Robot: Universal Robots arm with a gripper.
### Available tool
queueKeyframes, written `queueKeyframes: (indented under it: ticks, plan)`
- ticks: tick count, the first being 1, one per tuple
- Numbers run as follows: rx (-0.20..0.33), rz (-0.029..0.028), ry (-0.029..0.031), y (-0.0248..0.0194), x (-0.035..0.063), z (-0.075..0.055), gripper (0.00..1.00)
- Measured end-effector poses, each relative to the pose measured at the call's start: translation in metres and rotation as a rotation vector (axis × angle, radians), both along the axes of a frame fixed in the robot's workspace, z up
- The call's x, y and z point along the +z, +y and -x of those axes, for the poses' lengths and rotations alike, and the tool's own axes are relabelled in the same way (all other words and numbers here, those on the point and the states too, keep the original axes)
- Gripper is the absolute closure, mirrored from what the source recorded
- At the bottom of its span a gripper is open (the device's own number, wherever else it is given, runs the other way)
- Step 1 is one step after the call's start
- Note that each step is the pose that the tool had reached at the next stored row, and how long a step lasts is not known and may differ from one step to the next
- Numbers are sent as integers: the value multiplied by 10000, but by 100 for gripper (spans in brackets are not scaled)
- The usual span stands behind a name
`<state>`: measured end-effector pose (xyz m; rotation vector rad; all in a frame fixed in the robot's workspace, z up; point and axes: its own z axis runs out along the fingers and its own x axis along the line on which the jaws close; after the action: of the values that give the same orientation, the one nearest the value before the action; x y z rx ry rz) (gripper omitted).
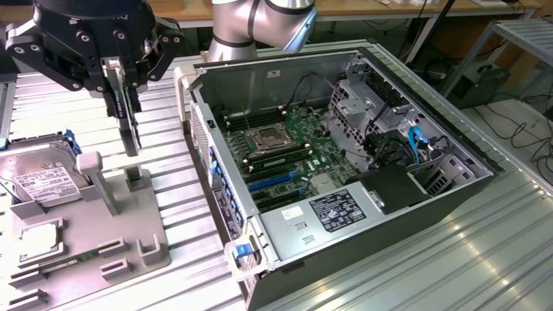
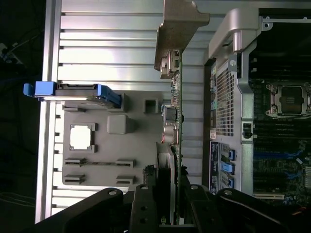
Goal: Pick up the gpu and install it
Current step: 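Pick up the gpu and move the gpu toward the slot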
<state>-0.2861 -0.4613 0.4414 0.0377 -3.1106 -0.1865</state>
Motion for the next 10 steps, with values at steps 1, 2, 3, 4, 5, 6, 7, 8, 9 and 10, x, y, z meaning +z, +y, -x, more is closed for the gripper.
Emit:
queueKeyframes:
  ticks: [1,2,3,4,5,6,7,8,9,10]
  plan:
    - [0,0,0,0,0,-9,73]
    - [0,0,1,0,0,-17,73]
    - [0,0,0,0,0,-25,73]
    - [0,0,0,0,0,-32,73]
    - [0,0,0,0,0,-38,73]
    - [0,0,0,0,0,-46,73]
    - [1,0,0,0,0,-55,73]
    - [1,0,0,0,0,-60,73]
    - [0,0,0,0,0,-63,73]
    - [0,0,0,0,0,-68,73]
